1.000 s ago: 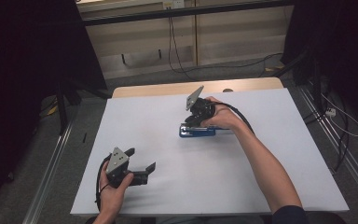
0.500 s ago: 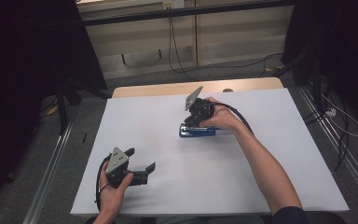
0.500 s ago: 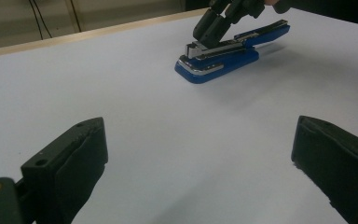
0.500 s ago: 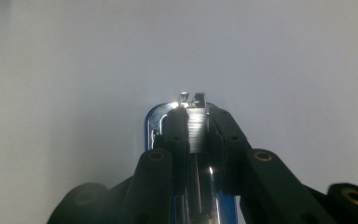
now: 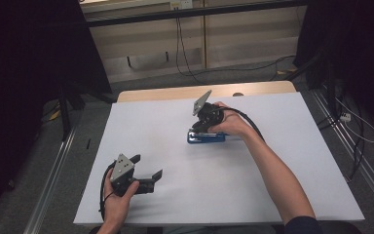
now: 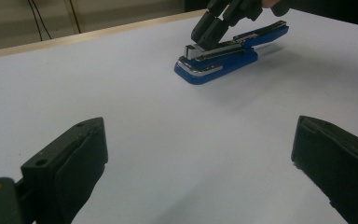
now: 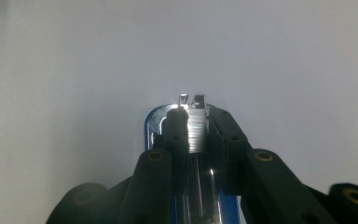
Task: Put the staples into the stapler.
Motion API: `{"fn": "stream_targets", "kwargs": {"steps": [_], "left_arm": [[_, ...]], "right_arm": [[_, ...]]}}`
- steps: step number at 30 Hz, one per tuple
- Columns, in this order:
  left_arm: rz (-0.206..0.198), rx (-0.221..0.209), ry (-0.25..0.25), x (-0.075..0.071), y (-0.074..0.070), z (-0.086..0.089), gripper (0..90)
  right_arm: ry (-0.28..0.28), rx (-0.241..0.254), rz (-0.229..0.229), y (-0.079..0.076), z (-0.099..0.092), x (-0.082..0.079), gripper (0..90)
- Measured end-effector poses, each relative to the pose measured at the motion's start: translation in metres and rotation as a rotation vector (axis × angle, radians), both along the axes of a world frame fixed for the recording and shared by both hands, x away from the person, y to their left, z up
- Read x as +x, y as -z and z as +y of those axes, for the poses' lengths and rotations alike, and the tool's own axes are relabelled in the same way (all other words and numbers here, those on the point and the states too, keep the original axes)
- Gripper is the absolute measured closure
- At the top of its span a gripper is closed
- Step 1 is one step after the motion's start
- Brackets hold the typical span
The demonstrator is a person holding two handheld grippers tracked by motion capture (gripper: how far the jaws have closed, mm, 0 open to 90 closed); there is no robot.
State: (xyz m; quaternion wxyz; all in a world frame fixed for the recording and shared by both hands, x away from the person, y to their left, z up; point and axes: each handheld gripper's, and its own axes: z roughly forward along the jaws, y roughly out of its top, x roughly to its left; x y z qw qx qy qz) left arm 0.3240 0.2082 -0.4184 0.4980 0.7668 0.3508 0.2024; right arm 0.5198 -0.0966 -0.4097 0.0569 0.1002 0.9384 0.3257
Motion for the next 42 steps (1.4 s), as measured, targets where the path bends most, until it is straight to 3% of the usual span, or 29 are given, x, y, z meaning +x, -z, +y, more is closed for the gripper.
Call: {"fn": "stream_targets", "kwargs": {"steps": [9, 15, 21, 27, 30, 42], "left_arm": [[0.006, 0.011, 0.005, 0.001, 0.001, -0.001, 3.6], [0.009, 0.005, 0.003, 0.001, 0.001, -0.002, 3.6], [0.011, 0.001, -0.001, 0.002, 0.001, -0.003, 3.6], [0.017, 0.001, 0.001, 0.005, 0.003, -0.005, 3.6], [0.016, 0.002, -0.005, 0.005, 0.002, -0.006, 3.6], [0.024, 0.005, -0.012, 0.007, 0.003, -0.006, 3.6]], "right_arm": [[0.040, 0.007, 0.007, 0.003, -0.002, 0.000, 64.0], [0.139, 0.044, 0.018, 0.002, -0.015, 0.000, 49.4], [0.243, 0.124, 0.018, 0.004, -0.028, -0.007, 33.4], [0.351, 0.193, -0.010, 0.006, -0.039, -0.017, 18.0], [0.389, 0.212, -0.021, 0.007, -0.045, -0.022, 17.5], [0.503, 0.284, 0.005, 0.013, -0.062, -0.036, 8.9]]}}
